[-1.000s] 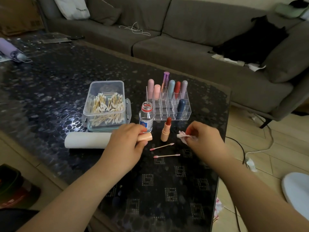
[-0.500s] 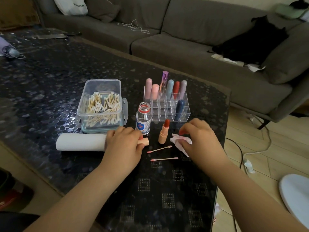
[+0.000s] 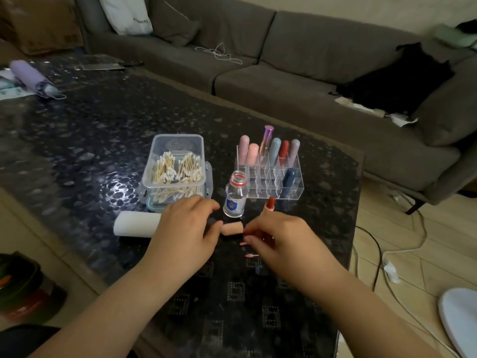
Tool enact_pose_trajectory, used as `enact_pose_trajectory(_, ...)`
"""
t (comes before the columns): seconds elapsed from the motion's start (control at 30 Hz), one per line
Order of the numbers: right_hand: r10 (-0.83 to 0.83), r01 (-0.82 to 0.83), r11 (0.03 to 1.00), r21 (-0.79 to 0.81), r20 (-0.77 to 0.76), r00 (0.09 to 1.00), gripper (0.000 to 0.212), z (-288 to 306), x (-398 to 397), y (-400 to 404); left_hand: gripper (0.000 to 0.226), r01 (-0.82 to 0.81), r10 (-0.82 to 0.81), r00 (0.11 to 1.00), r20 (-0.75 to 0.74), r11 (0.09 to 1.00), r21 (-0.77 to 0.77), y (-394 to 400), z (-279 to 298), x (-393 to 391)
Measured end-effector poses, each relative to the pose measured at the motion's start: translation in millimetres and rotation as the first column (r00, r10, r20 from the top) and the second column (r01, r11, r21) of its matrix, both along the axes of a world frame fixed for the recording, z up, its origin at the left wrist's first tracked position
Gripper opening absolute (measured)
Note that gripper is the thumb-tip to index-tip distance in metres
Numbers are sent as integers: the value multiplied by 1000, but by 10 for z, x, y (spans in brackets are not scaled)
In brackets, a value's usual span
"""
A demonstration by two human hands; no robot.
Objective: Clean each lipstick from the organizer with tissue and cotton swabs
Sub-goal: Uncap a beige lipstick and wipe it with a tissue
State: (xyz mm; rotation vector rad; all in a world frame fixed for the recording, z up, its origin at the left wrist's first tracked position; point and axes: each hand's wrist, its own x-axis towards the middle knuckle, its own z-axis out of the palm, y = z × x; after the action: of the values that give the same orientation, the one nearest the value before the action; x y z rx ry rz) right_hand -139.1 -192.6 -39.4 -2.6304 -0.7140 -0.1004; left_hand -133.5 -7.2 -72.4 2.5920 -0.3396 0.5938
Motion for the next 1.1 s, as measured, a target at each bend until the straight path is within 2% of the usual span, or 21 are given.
enact_pose_trajectory(0.07, 16, -16, 999, 29, 16, 1000, 22, 173, 31, 192, 23, -19, 19, 1000, 9, 1000, 11, 154, 129, -17)
enact_pose_trajectory(0.17, 75, -74, 997, -37, 35, 997, 24, 454, 231, 540, 22, -61, 60, 998, 27, 998, 32, 452, 324, 38)
enact_pose_trajectory(0.27, 60, -57, 993, -105, 27, 998, 25, 610, 583, 908, 20, -108, 107, 994, 14, 986, 130, 753, 458, 142)
enact_pose_trajectory(0.37, 9, -21, 972, -233, -52, 999, 24, 548, 975, 1213, 19, -131, 134, 991, -6, 980, 149, 980, 533, 264)
enact_pose_trajectory(0.53, -99, 21, 940, -341, -211, 972, 20, 310, 1474, 1580, 19, -135, 142, 987, -70, 986, 99, 1211, 461, 457)
enact_pose_trajectory(0.63, -188, 85, 937, -339, -283, 941, 24, 151, 1719, 1781, 19, -123, 127, 989, -81, 991, 56, 1286, 374, 542)
enact_pose_trajectory(0.73, -285, 112, 894, -433, -357, 890, 32, 45, 1901, 1985, 19, -134, 134, 985, -111, 991, 13, 1332, 314, 624)
enact_pose_trajectory(0.83, -340, 164, 890, -425, -380, 860, 34, -23, 1979, 2105, 19, -139, 137, 983, -124, 990, -4, 1350, 275, 675)
enact_pose_trajectory(1.0, -384, 239, 881, -409, -324, 865, 38, -74, 2016, 2145, 18, -148, 145, 982, -122, 989, -24, 1370, 222, 684)
enact_pose_trajectory(1.1, -399, 283, 896, -342, -340, 851, 33, -76, 2011, 2095, 19, -151, 147, 982, -117, 988, -32, 1370, 213, 669)
